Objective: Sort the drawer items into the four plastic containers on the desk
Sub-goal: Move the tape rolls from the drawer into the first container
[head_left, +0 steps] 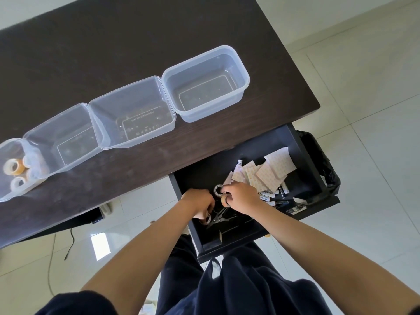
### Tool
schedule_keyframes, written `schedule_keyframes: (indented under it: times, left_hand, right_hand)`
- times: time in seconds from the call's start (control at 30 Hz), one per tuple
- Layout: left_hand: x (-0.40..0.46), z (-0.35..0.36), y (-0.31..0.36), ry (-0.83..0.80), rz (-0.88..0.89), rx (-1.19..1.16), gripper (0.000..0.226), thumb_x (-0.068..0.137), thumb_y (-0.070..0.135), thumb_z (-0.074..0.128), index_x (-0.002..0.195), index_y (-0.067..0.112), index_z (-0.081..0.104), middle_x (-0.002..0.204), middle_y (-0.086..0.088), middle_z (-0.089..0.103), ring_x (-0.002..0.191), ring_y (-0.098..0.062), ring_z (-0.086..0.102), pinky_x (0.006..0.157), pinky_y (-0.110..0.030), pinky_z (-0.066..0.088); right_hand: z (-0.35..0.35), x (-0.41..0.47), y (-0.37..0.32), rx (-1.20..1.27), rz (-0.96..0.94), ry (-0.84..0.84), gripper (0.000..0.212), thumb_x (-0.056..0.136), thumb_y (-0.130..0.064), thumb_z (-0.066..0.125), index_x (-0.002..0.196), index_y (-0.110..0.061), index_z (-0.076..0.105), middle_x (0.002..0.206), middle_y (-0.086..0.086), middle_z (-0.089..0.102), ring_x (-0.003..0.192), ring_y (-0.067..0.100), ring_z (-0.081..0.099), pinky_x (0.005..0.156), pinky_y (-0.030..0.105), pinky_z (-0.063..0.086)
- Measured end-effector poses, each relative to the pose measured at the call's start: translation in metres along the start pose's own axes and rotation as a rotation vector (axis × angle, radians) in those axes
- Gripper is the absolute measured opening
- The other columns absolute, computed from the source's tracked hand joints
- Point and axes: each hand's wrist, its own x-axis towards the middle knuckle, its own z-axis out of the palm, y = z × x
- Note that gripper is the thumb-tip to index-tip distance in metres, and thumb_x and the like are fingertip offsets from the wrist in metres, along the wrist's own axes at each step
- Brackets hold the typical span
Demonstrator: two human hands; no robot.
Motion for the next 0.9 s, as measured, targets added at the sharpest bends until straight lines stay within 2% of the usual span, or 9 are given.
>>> schedule_keyframes:
  times: [0.07,0.2,0.27,0.37,0.43,0.53,0.6,0.73,0.9]
  left_hand:
    - [-0.001,0.000,0.000,0.024,0.023,0.020,0.019,0.073,0.018,0.072,0.090,0.022,0.066,0.100,-0.001,0.053,0.082,-0.025,0.059,0.060,-0.030,0.046]
    - [-0.002,0.001,-0.001,0.074,0.062,0.050,0.013,0.074,0.016,0.068,0.083,0.023,0.061,0.093,0.001,0.045,0.080,-0.026,0.056,0.059,-0.031,0.044]
    - [-0.003,0.001,-0.002,0.094,0.073,0.061,0.012,0.074,0.018,0.067,0.081,0.023,0.060,0.092,0.001,0.044,0.080,-0.025,0.054,0.059,-0.032,0.042]
    - [-0.003,0.001,-0.001,0.106,0.082,0.074,0.011,0.074,0.021,0.067,0.080,0.024,0.058,0.091,0.001,0.043,0.081,-0.024,0.051,0.060,-0.031,0.039]
    - [-0.004,0.002,-0.001,0.112,0.085,0.073,0.009,0.076,0.022,0.065,0.080,0.024,0.058,0.091,0.000,0.043,0.081,-0.025,0.050,0.061,-0.031,0.039]
    - [-0.005,0.001,-0.001,0.140,0.075,0.042,0.006,0.078,0.022,0.062,0.083,0.023,0.060,0.094,-0.001,0.044,0.085,-0.026,0.052,0.065,-0.033,0.041]
    - [-0.008,0.000,-0.001,0.186,0.063,-0.014,0.008,0.079,0.025,0.061,0.087,0.024,0.060,0.100,-0.002,0.047,0.090,-0.026,0.052,0.066,-0.033,0.041]
    - [-0.024,0.000,0.003,0.400,-0.005,-0.164,0.016,0.083,0.036,0.061,0.098,0.030,0.061,0.112,0.001,0.049,0.096,-0.021,0.054,0.076,-0.032,0.049]
    - [-0.069,-0.007,-0.006,0.658,-0.136,-0.451,0.016,0.084,0.035,0.059,0.099,0.029,0.062,0.108,0.006,0.047,0.089,-0.013,0.051,0.072,-0.024,0.045]
  right_hand:
    - [0.000,0.000,-0.001,0.001,0.013,0.013,0.025,0.089,-0.017,0.047,0.102,-0.022,0.067,0.099,0.004,0.065,0.094,0.020,0.058,0.094,0.037,0.041]
    - [0.000,0.000,-0.003,0.021,0.016,-0.011,0.020,0.088,-0.018,0.051,0.101,-0.019,0.067,0.100,0.003,0.065,0.095,0.020,0.057,0.091,0.037,0.042]
    - [-0.002,-0.002,-0.003,0.038,0.017,-0.022,0.017,0.087,-0.016,0.053,0.094,-0.017,0.068,0.092,0.004,0.066,0.087,0.021,0.058,0.075,0.035,0.047]
    - [-0.006,-0.004,-0.002,0.054,0.022,-0.015,0.015,0.083,-0.012,0.052,0.079,-0.014,0.066,0.078,0.007,0.064,0.071,0.020,0.055,0.056,0.032,0.043]
    - [-0.007,-0.005,0.000,0.062,0.023,-0.004,0.016,0.083,-0.010,0.052,0.081,-0.013,0.067,0.078,0.008,0.065,0.070,0.021,0.056,0.056,0.032,0.044]
    - [-0.011,-0.009,0.001,0.092,0.022,0.041,0.017,0.084,-0.012,0.055,0.092,-0.014,0.071,0.088,0.007,0.068,0.079,0.022,0.062,0.067,0.038,0.054]
    - [-0.014,-0.012,0.000,0.109,0.017,0.074,0.020,0.084,-0.012,0.057,0.099,-0.014,0.071,0.091,0.007,0.069,0.082,0.021,0.062,0.069,0.034,0.053]
    - [-0.026,-0.022,-0.004,0.158,0.004,0.151,0.021,0.086,-0.013,0.058,0.102,-0.013,0.072,0.095,0.007,0.069,0.086,0.019,0.061,0.066,0.019,0.041]
    - [-0.052,-0.030,-0.028,0.172,-0.018,0.203,0.021,0.086,-0.017,0.062,0.105,-0.016,0.072,0.098,0.005,0.066,0.085,0.017,0.059,0.069,0.022,0.042]
